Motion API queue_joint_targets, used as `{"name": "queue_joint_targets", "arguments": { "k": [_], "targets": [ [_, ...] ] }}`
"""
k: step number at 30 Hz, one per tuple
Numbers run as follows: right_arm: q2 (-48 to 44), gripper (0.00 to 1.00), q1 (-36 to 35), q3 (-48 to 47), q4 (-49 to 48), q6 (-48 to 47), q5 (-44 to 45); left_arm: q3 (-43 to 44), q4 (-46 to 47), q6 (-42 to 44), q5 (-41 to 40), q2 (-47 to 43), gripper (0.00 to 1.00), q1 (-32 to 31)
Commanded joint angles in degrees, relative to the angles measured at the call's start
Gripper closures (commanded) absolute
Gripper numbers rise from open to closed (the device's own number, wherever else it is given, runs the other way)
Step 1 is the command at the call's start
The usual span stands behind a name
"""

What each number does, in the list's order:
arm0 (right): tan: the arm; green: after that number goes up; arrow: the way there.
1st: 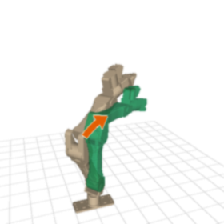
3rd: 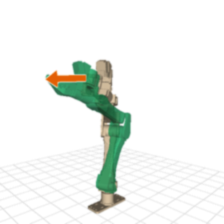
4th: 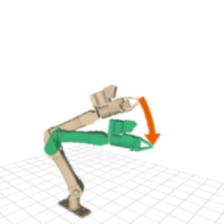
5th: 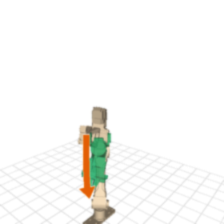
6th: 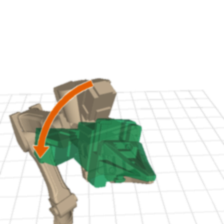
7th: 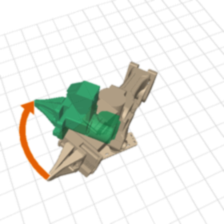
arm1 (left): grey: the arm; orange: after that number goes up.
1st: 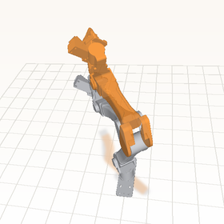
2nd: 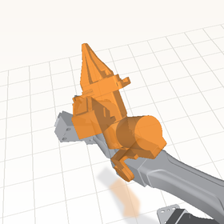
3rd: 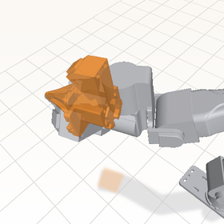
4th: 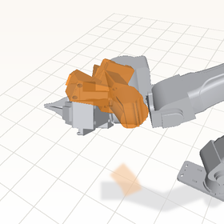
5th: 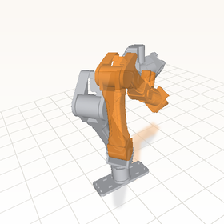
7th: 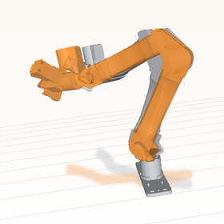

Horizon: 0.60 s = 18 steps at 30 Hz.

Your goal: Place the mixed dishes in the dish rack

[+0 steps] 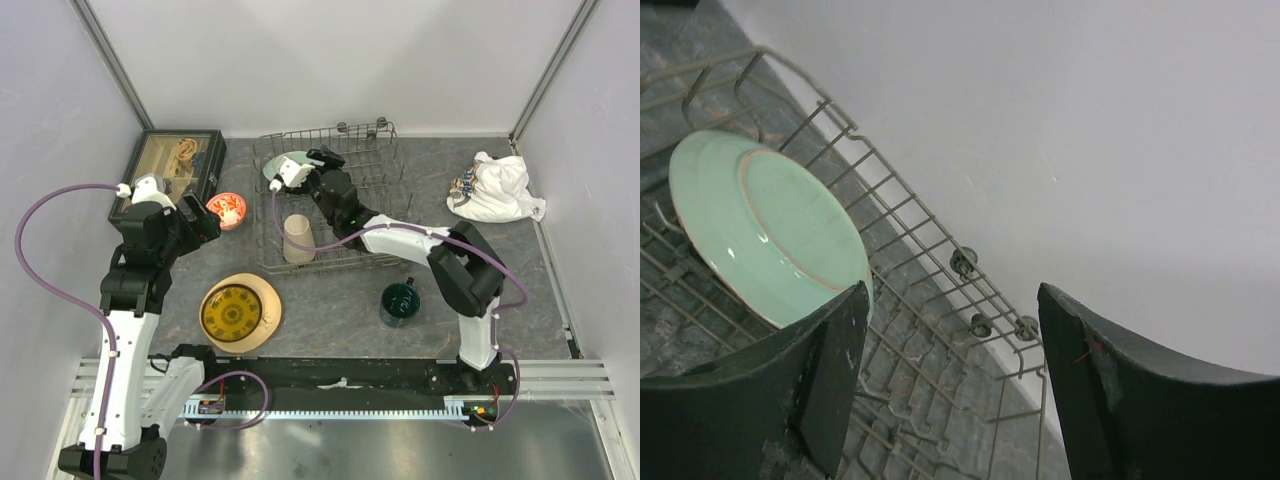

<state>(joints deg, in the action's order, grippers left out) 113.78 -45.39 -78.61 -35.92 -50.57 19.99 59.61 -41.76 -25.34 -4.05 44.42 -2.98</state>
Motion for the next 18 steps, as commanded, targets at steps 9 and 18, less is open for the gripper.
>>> {"name": "queue_joint_targets", "arguments": {
  "k": [9, 18],
  "targets": [
    [-32.52, 0.12, -3.30, 6.97, 23.04, 40.07, 8.16, -4.68, -0.78, -1.38, 5.46, 0.84, 0.04, 0.17],
    [-49.51, 0.20, -12.77, 16.54, 41.97, 71.38, 0.93, -8.46, -0.25, -1.55, 8.89, 0.14, 0.04, 0.17]
  ]
}}
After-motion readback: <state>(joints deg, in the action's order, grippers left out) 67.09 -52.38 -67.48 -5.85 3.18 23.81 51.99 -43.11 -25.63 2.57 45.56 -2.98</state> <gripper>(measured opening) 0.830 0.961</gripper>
